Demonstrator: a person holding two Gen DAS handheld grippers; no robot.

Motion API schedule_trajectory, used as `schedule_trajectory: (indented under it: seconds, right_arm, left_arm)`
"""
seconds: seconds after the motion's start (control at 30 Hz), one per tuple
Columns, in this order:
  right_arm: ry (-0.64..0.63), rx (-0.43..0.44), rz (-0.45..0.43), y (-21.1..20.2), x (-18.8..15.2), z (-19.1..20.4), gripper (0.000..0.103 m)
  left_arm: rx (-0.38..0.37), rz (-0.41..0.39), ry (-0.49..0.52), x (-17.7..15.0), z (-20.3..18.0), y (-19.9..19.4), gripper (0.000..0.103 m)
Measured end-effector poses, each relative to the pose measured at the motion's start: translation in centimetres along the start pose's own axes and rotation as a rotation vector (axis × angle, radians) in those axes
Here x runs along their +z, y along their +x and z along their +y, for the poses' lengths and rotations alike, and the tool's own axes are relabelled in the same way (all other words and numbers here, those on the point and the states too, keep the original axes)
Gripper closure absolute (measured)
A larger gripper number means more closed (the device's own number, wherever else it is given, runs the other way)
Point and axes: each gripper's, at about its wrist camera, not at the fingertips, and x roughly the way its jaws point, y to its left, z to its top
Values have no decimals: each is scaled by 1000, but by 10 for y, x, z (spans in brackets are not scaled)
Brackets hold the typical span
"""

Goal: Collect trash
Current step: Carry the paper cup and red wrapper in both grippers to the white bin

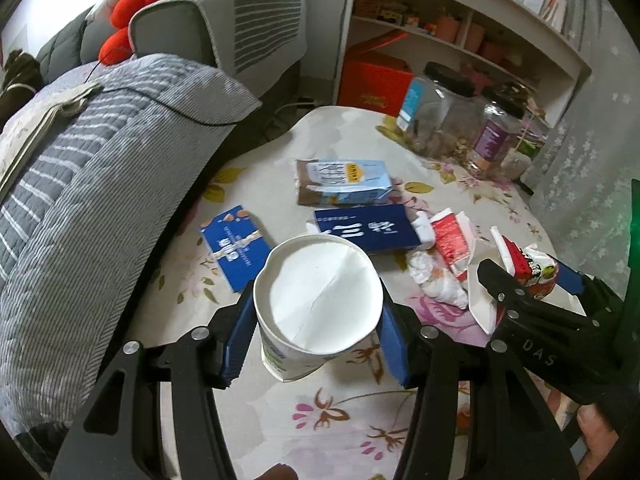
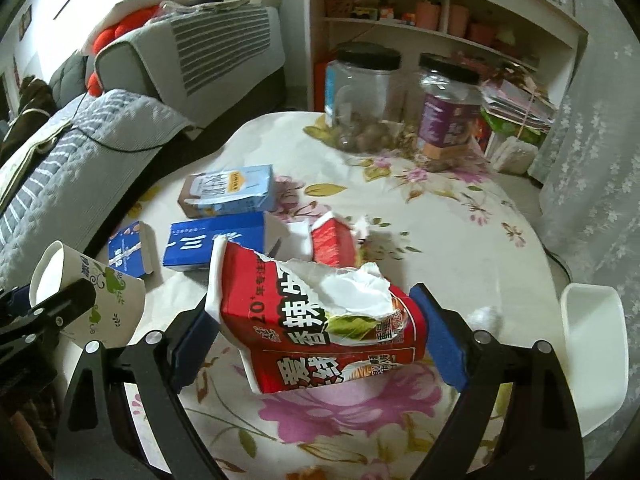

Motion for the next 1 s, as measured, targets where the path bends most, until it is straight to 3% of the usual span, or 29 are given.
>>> schedule_trajectory:
  seconds: [0.43, 1.0]
  right_arm:
    - [88, -78, -59, -35, -5, -66, 16]
    - [316, -265, -117, -81, -17, -206, 16]
  left_arm:
    - [-29, -15, 84, -6, -49, -2, 48]
    - [-72, -7, 204, -19, -113, -3, 48]
